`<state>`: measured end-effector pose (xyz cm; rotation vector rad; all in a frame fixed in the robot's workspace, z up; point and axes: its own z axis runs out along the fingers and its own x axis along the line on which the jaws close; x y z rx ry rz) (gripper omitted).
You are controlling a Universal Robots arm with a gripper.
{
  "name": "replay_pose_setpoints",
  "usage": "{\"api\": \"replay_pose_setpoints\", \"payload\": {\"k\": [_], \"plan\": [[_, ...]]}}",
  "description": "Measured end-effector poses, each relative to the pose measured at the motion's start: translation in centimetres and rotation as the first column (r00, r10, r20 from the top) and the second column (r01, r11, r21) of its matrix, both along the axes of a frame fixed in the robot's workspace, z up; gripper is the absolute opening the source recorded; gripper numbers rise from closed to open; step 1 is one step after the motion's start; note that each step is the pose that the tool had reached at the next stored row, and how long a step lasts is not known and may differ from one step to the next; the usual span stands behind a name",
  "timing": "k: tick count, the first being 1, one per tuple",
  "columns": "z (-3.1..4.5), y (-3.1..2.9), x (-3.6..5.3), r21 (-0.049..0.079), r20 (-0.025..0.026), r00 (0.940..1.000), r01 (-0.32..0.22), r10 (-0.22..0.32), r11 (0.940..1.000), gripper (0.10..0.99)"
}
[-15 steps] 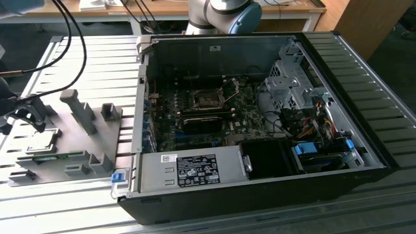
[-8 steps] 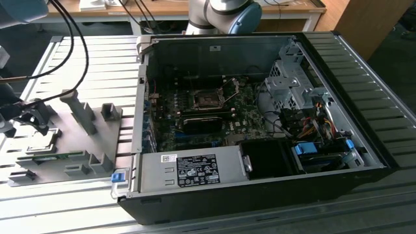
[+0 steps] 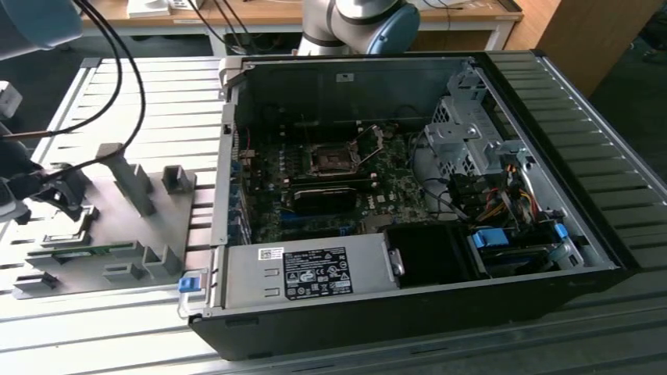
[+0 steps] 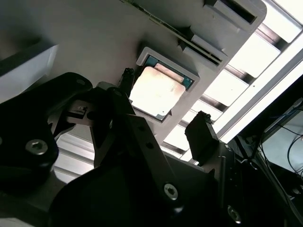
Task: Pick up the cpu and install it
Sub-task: 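Pick up the cpu and move it towards the insertion slot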
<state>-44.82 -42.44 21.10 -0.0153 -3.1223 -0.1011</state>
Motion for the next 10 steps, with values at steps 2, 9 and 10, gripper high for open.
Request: {"api": "replay_pose_setpoints", "payload": {"k": [2, 9, 10], "plan": [[-0.35, 0.0, 0.0, 0.001, 0.0, 1.0, 0.0, 0.0, 1.0, 0.718], [-1.11, 0.08, 0.01, 0.009, -0.0001, 1.0, 0.0, 0.0, 1.0, 0.718], [-1.15, 0.09, 0.01, 0.009, -0.0002, 1.0, 0.0, 0.0, 1.0, 0.718]]}}
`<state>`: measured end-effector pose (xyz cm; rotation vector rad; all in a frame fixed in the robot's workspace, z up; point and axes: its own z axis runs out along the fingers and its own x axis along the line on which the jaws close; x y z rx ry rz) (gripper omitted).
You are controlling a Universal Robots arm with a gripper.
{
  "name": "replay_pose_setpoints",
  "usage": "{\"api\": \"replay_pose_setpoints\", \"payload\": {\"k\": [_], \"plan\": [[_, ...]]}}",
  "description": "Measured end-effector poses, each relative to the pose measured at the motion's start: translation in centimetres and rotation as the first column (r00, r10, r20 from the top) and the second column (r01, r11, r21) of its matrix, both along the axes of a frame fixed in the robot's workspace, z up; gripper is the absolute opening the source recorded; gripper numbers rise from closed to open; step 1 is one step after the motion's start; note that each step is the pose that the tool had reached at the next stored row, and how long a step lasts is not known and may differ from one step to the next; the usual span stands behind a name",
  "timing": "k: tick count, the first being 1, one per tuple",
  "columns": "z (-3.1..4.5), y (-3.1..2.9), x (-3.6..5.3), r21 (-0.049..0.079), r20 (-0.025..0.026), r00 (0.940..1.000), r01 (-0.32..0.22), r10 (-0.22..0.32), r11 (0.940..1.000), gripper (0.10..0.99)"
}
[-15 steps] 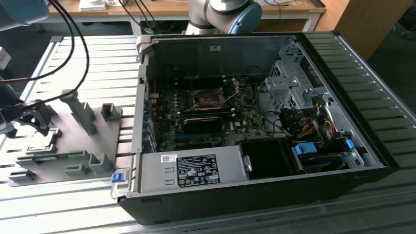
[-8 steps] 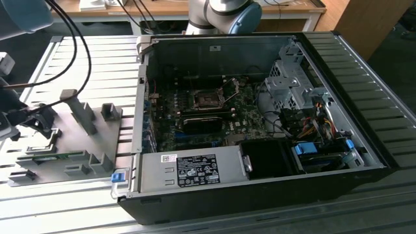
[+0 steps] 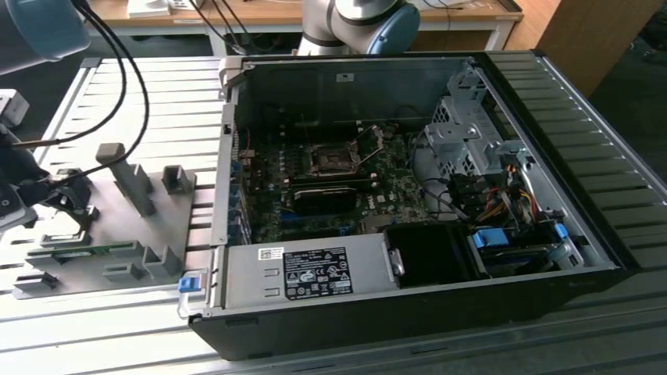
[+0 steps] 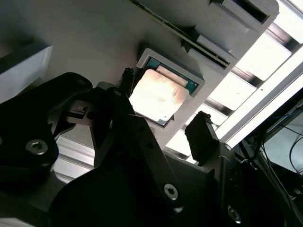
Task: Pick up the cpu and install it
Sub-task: 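Pick up the cpu and move it towards the insertion slot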
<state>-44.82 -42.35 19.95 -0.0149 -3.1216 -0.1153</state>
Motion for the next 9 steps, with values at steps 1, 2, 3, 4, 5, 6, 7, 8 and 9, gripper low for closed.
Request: {"api": "replay_pose_setpoints", "payload": {"k": [1, 2, 3, 4, 5, 6, 7, 8, 9], "plan": [[-0.06, 0.0, -0.01, 0.0, 0.0002, 1.0, 0.0, 0.0, 1.0, 0.718], [-0.11, 0.01, -0.01, 0.001, 0.0003, 1.0, 0.0, 0.0, 1.0, 0.718], [-0.14, 0.01, -0.01, 0.0, 0.0001, 1.0, 0.0, 0.0, 1.0, 0.718], [-0.16, 0.01, -0.01, 0.0, 0.0, 1.0, 0.0, 0.0, 1.0, 0.718], [-0.19, 0.01, -0.01, 0.0, 0.0, 1.0, 0.0, 0.0, 1.0, 0.718], [-0.22, 0.01, -0.01, 0.001, 0.0001, 1.0, 0.0, 0.0, 1.0, 0.718], [-0.24, 0.01, -0.01, 0.001, 0.0, 1.0, 0.0, 0.0, 1.0, 0.718], [-0.26, 0.01, -0.01, 0.001, 0.0, 1.0, 0.0, 0.0, 1.0, 0.718], [-0.27, 0.01, -0.01, 0.001, 0.0001, 1.0, 0.0, 0.0, 1.0, 0.718]]}}
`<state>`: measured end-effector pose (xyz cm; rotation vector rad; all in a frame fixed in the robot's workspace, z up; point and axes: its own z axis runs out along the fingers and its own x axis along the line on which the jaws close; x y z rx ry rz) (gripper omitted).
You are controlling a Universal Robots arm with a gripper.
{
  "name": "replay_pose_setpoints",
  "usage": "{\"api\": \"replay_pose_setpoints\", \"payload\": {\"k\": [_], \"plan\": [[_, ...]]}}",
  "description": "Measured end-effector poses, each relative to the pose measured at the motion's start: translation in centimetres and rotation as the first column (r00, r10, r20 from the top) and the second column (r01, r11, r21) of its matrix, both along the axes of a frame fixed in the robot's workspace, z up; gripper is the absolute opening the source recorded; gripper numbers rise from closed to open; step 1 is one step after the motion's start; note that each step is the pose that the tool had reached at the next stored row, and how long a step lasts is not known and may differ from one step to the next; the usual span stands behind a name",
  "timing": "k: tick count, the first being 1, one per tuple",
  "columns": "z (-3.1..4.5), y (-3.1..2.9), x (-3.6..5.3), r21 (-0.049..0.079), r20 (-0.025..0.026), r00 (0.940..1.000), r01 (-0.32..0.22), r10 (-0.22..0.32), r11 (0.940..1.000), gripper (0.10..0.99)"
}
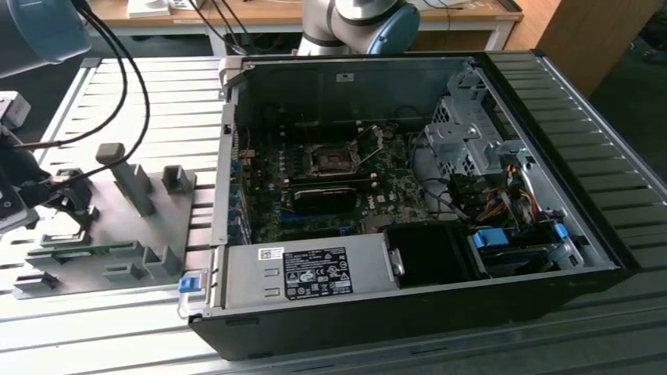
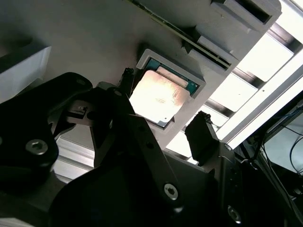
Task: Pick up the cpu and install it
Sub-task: 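Pick up the cpu and move it towards the insertion slot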
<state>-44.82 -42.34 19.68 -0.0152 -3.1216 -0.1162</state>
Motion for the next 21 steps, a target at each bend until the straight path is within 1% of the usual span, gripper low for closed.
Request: {"api": "replay_pose_setpoints", "payload": {"k": [6, 12, 15, 16, 18, 19, 21], "plan": [[-0.15, 0.0, 0.0, 0.0, 0.0, 1.0, 0.0, 0.0, 1.0, 0.718], [-0.69, 0.0, 0.0, 0.001, 0.0001, 1.0, 0.0, 0.0, 1.0, 0.718], [-0.82, 0.01, 0.0, 0.01, 0.0001, 1.0, 0.0, 0.0, 0.9999, 0.718], [-0.86, 0.01, 0.0, 0.012, 0.0001, 1.0, 0.0, 0.0, 0.9999, 0.718], [-0.89, 0.01, 0.03, 0.012, 0.0001, 1.0, 0.0, 0.0, 0.9999, 0.702], [-0.92, 0.01, 0.07, 0.012, 0.0002, 1.0, 0.0, 0.0, 0.9999, 0.635], [-0.96, 0.01, 0.1, 0.012, 0.0001, 1.0, 0.0, 0.0, 0.9999, 0.635]]}}
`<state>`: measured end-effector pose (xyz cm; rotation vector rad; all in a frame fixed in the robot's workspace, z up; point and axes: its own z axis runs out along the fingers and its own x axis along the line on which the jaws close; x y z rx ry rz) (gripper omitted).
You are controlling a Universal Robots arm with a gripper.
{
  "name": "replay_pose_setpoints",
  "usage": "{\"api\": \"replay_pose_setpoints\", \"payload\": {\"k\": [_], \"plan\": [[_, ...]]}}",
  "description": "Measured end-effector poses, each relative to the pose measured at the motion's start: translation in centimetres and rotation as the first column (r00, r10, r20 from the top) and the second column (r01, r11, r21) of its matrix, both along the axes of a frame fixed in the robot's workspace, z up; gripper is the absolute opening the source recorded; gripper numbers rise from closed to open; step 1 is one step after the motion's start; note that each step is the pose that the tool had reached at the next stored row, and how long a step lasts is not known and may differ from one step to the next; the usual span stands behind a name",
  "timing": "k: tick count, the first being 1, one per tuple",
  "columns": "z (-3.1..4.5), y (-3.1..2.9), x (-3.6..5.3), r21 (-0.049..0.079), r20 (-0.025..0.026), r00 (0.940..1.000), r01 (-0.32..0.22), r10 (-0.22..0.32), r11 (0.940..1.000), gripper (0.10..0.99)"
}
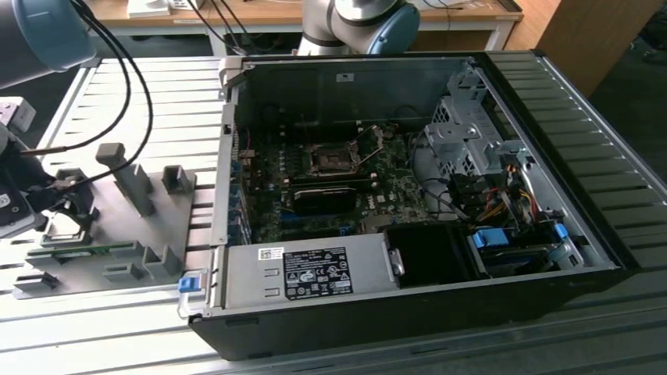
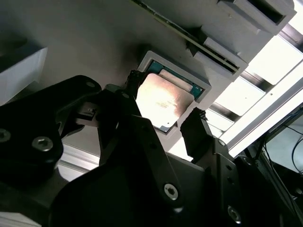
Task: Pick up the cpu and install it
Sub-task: 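Pick up the cpu and move it towards the insertion slot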
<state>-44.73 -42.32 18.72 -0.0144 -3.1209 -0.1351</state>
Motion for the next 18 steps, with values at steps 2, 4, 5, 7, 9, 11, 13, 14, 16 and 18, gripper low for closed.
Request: {"api": "replay_pose_setpoints", "payload": {"k": [2, 4, 5, 7, 9, 11, 13, 14, 16, 18], "plan": [[-0.06, 0.0, 0.01, 0.0, 0.0, 1.0, 0.0, 0.0, 1.0, 0.635], [-0.06, 0.0, 0.01, 0.0, 0.0, 1.0, -0.001, 0.001, 1.0, 0.635], [-0.08, 0.0, 0.02, 0.0, 0.0005, 1.0, -0.001, 0.001, 1.0, 0.635], [-0.11, 0.0, 0.02, 0.0, 0.0007, 1.0, -0.001, 0.001, 1.0, 0.635], [-0.15, 0.0, 0.01, 0.0, 0.0009, 1.0, -0.001, 0.001, 1.0, 0.62], [-0.16, 0.0, 0.01, 0.0, 0.0009, 1.0, -0.001, 0.001, 1.0, 0.553], [-0.16, -0.01, 0.01, 0.0, 0.0008, 1.0, -0.002, 0.002, 1.0, 0.537], [-0.16, 0.0, 0.01, 0.0, 0.0008, 1.0, -0.002, 0.002, 1.0, 0.537], [-0.18, 0.0, 0.02, 0.0, 0.001, 1.0, -0.002, 0.002, 1.0, 0.529], [-0.18, 0.0, 0.01, 0.0, 0.001, 1.0, -0.002, 0.002, 1.0, 0.529]]}}
